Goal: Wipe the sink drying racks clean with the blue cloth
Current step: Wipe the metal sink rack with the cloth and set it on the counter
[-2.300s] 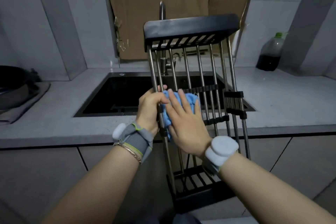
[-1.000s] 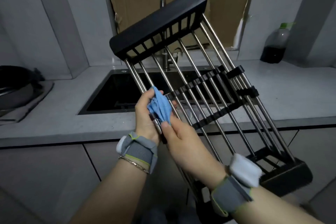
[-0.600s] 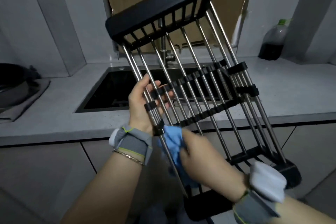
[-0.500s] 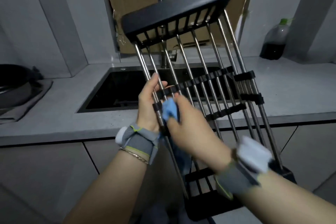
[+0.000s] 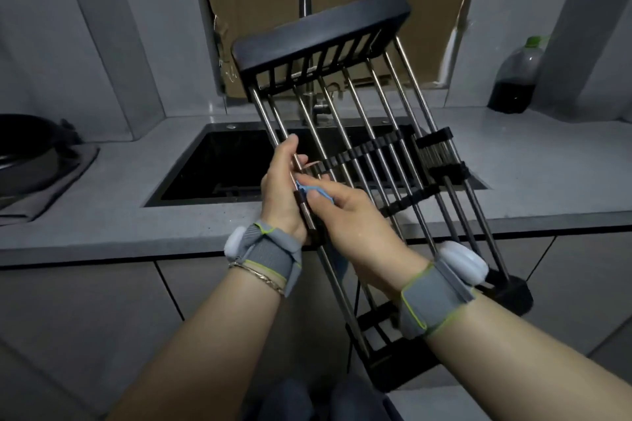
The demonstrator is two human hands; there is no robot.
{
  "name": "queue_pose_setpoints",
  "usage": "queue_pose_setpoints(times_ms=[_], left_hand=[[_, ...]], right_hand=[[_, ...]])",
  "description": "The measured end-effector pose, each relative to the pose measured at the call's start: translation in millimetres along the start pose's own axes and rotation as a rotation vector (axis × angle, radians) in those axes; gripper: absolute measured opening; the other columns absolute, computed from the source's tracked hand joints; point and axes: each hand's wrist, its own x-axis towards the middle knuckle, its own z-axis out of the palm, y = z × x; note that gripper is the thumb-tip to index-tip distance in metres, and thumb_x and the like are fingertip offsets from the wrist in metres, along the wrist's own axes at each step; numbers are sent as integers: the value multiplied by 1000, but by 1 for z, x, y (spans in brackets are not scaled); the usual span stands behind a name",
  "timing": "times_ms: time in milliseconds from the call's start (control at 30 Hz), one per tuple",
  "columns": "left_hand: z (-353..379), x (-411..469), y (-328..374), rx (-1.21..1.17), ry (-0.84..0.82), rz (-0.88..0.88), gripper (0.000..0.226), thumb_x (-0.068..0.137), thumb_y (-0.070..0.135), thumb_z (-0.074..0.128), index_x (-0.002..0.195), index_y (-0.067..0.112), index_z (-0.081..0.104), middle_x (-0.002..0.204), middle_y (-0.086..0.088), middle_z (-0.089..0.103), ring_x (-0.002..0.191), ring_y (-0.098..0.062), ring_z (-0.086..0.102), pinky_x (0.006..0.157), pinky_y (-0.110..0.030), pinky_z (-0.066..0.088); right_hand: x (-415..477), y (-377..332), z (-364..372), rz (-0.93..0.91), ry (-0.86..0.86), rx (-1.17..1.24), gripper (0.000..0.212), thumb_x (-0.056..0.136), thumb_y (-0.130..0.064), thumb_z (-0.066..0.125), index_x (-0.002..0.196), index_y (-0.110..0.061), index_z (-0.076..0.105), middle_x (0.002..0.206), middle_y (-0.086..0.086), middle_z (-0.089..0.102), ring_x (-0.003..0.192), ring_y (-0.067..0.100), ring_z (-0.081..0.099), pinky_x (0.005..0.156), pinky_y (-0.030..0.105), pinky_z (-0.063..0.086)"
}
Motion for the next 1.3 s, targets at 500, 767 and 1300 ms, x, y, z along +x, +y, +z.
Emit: queue_pose_setpoints(times_ms=[500,767,1300], left_hand=[[3,5,21,112,75,77,30,85,38,59,87,9,55,74,-4,56,58,-17,58,46,-22,38],[5,-1,24,172,13,92,30,85,39,59,90,9,56,76,-3,57,59,-17,60,45,-22,41],[13,3,38,153,57,168,20,81,25,63,68,12,56,69,-6,56,52,-18,55,40,-16,34]], right_hand=[[-40,20,-39,410,-326,-536,22,91,-8,46,78,-16,61,70,2,58,60,9,51,55,21,40],[4,-6,-65,-115,462,-17,25,84,-4,62,107,-14,57,111,6,60,102,22,61,91,39,52],[-18,49,-51,-303,-292,-1235,14,78,-3,59,89,-5,68,97,11,65,95,29,60,81,33,47]])
